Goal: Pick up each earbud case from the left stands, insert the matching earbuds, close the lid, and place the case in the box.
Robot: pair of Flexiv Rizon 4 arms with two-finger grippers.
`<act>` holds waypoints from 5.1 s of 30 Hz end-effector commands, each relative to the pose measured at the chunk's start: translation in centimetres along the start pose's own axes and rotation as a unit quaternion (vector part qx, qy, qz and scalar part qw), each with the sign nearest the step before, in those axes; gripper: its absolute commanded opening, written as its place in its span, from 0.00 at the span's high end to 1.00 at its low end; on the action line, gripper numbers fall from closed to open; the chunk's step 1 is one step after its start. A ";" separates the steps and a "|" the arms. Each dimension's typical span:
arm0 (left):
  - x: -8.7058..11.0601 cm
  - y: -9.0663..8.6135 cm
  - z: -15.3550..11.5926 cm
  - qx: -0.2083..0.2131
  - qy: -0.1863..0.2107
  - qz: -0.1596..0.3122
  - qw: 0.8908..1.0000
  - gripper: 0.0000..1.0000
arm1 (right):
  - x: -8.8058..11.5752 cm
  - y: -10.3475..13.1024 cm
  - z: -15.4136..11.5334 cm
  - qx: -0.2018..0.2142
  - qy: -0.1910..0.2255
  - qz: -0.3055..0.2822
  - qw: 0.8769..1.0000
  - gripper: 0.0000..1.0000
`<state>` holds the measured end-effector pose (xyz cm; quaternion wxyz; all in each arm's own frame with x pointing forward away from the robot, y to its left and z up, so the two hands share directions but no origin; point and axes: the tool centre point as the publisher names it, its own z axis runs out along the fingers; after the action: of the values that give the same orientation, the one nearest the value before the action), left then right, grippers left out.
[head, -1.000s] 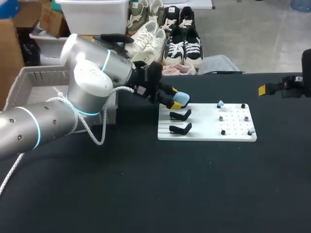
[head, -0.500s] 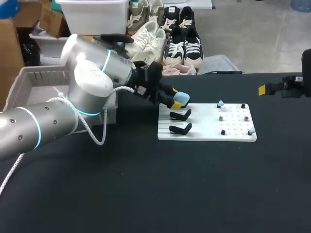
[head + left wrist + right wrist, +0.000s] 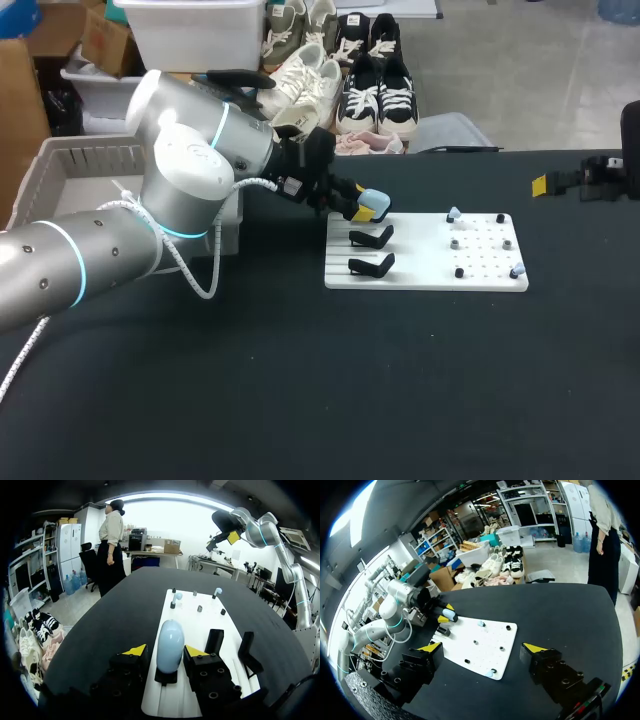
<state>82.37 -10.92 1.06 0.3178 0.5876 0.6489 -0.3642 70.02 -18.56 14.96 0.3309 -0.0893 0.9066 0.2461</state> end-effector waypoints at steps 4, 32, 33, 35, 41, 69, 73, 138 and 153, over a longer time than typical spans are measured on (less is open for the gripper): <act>0.1 0.5 0.2 0.003 0.003 -0.002 1.000 0.55 | 0.0 -0.1 0.0 -0.001 0.000 0.000 1.000 0.00; -1.4 -0.8 -2.0 -0.006 -0.015 -0.022 1.000 1.00 | 0.0 -0.1 0.0 -0.001 0.000 0.000 1.000 0.00; -1.7 -0.9 -2.2 -0.009 -0.015 -0.023 1.000 1.00 | 0.0 -0.1 0.0 -0.001 0.000 0.000 1.000 0.00; -2.2 -1.1 -2.6 -0.012 -0.018 -0.024 0.999 1.00 | 0.0 -0.1 0.0 -0.001 0.000 0.000 1.000 0.00; -3.8 -1.8 -3.7 -0.033 -0.017 -0.035 0.999 1.00 | 0.0 -0.1 0.0 -0.001 0.000 0.000 1.000 0.00; -9.7 -5.1 -3.8 -0.070 -0.040 -0.026 0.996 1.00 | -3.6 6.9 9.3 -0.091 0.065 -0.111 0.988 0.00; -9.8 -5.9 -3.6 -0.068 -0.042 -0.018 0.997 1.00 | -3.9 7.5 10.0 -0.098 0.076 -0.119 0.985 0.00; -8.7 -11.9 -3.9 0.008 -0.187 0.082 0.979 1.00 | 1.9 4.8 4.6 0.033 0.105 -0.061 0.992 0.00; -7.7 -12.1 -2.8 0.011 -0.195 0.061 0.979 1.00 | 2.6 4.1 3.3 0.056 0.118 -0.045 0.990 0.00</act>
<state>71.28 -12.85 10.52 0.4506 0.5489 0.5333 -0.4596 68.76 -13.30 12.26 0.2318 -0.1519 0.9372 0.2119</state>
